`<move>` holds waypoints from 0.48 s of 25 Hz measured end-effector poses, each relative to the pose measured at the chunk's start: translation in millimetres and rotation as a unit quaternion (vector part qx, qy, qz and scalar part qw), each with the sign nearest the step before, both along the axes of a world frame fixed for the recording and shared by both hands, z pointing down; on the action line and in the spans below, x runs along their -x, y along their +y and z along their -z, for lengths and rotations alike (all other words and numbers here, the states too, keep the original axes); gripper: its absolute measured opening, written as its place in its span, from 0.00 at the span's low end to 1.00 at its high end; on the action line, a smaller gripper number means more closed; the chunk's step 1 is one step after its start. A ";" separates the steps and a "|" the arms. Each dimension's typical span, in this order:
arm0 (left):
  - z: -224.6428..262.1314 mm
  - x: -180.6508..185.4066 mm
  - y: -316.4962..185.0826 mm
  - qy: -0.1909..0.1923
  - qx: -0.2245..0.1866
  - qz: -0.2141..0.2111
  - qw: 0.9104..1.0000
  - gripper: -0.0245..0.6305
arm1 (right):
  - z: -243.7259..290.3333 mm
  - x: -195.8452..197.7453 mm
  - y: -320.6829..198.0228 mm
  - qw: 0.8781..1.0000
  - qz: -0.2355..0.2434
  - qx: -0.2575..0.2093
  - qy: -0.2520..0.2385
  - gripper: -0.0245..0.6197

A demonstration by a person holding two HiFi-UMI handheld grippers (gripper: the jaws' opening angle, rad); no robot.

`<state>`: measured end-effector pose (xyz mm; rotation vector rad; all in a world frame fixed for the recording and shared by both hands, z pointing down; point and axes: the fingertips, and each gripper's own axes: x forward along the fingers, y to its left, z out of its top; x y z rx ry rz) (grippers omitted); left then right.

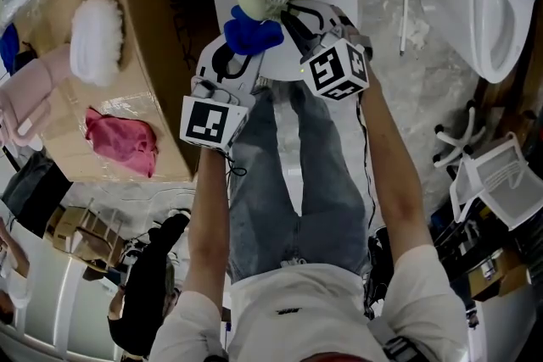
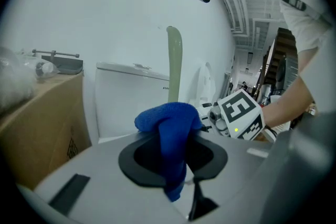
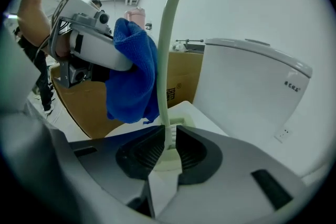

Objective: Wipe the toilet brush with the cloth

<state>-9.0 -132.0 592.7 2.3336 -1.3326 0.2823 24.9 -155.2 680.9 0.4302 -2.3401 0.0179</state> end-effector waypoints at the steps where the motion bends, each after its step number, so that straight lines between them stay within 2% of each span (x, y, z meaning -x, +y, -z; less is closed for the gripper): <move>1: -2.4 -1.0 -1.0 -0.001 0.001 -0.002 1.000 0.18 | -2.7 2.7 0.3 1.000 0.009 -0.001 0.003 0.14; 4: -10.5 -4.7 -3.9 -0.007 0.003 -0.014 1.000 0.18 | -8.1 10.8 0.7 0.999 0.032 -0.001 0.006 0.16; 7: -13.4 -7.6 -10.0 0.005 0.001 -0.013 1.000 0.21 | -14.1 14.6 -0.9 0.999 0.047 0.006 0.011 0.20; 12: -24.7 -16.8 -14.3 0.001 0.005 -0.032 0.999 0.23 | -29.1 15.7 -1.5 0.998 0.057 0.012 0.031 0.19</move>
